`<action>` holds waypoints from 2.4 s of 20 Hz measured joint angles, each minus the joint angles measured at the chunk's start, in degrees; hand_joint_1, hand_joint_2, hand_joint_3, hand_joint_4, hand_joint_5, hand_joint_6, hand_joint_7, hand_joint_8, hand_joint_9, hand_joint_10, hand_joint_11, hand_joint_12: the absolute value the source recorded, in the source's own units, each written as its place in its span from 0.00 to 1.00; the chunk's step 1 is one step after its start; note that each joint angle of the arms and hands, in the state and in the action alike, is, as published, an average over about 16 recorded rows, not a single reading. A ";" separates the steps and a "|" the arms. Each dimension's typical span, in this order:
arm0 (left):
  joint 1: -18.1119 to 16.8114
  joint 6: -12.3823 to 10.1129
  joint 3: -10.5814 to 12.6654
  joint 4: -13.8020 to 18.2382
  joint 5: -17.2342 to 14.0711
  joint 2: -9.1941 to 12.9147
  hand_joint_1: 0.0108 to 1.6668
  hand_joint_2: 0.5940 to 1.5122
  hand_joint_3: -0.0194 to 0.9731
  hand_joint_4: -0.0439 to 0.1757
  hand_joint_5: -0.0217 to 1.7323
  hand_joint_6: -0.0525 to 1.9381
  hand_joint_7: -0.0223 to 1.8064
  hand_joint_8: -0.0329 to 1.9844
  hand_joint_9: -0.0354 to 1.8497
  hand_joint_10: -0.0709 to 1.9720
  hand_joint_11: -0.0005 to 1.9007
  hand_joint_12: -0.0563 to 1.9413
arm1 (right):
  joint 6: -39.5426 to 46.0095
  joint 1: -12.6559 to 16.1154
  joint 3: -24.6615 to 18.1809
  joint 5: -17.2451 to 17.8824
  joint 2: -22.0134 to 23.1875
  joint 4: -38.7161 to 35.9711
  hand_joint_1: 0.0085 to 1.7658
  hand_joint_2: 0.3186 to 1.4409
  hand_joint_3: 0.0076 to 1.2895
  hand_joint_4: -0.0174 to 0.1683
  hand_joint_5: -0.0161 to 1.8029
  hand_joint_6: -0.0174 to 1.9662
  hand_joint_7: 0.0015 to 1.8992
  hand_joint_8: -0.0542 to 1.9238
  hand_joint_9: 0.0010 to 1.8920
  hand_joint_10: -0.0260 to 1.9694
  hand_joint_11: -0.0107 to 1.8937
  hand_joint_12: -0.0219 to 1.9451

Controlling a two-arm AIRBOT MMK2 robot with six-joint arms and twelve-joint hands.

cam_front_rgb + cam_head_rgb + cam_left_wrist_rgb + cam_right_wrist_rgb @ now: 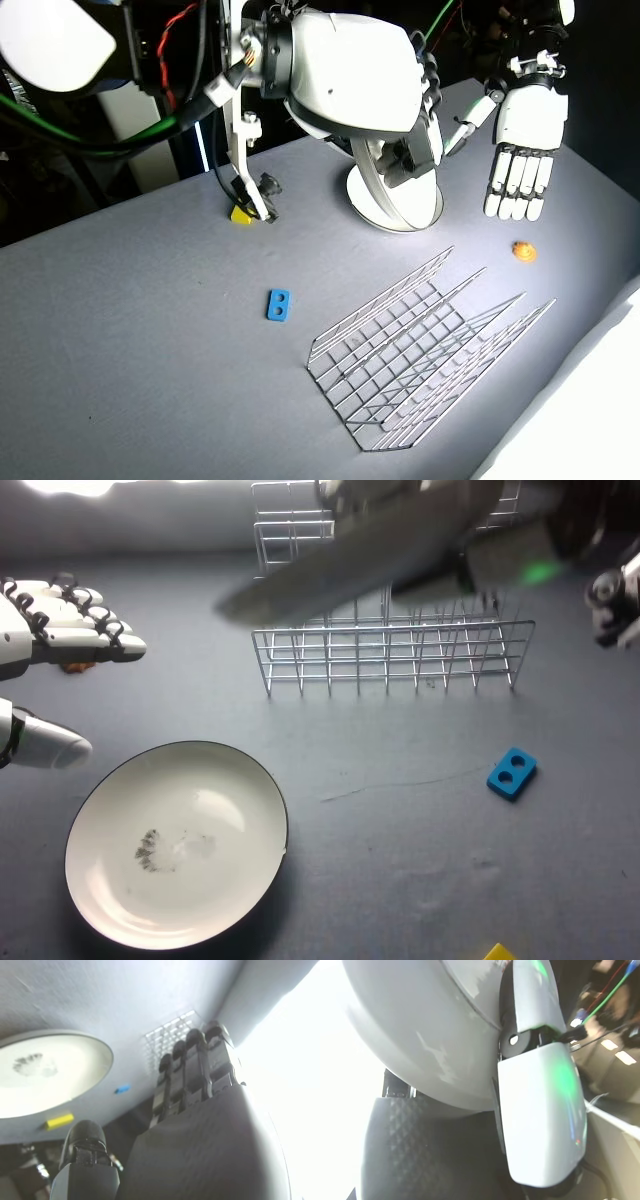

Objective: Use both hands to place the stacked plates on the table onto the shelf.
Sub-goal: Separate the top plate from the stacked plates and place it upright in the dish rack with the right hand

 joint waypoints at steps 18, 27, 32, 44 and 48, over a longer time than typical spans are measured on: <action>-0.09 1.37 0.45 1.31 -2.76 -0.05 0.01 0.59 0.03 0.23 0.09 0.03 0.09 0.02 0.09 0.04 0.03 0.05 | 30.01 -0.19 14.61 -0.55 -3.89 -1.69 0.76 0.60 0.01 0.06 0.50 0.55 0.51 0.49 0.54 0.55 0.46 0.65; -0.03 1.37 0.40 1.55 -2.92 -0.14 0.01 0.59 0.03 0.23 0.09 0.03 0.09 0.02 0.08 0.04 0.03 0.06 | 35.04 1.16 19.89 -4.08 -7.44 -2.85 0.76 0.60 0.01 0.05 0.50 0.55 0.51 0.49 0.54 0.54 0.46 0.65; 0.00 1.37 0.41 1.59 -3.08 -0.26 0.01 0.59 0.04 0.23 0.09 0.03 0.08 0.02 0.08 0.04 0.02 0.06 | 40.52 2.50 22.62 -4.65 -9.32 -10.19 0.76 0.60 0.01 0.06 0.50 0.55 0.51 0.49 0.54 0.52 0.47 0.65; 0.15 1.37 0.48 1.64 -3.85 -0.45 0.01 0.59 0.04 0.23 0.09 0.03 0.09 0.02 0.08 0.04 0.01 0.08 | 59.75 2.94 29.23 -1.56 -13.10 -32.16 0.75 0.60 0.01 0.08 0.49 0.55 0.51 0.51 0.54 0.49 0.46 0.65; 0.37 1.37 0.66 1.76 -4.80 -0.47 0.01 0.59 0.04 0.23 0.09 0.03 0.08 0.02 0.07 0.04 0.01 0.08 | 65.20 2.28 31.55 -1.23 -14.59 -35.61 0.75 0.60 0.01 0.08 0.49 0.55 0.51 0.50 0.54 0.51 0.46 0.65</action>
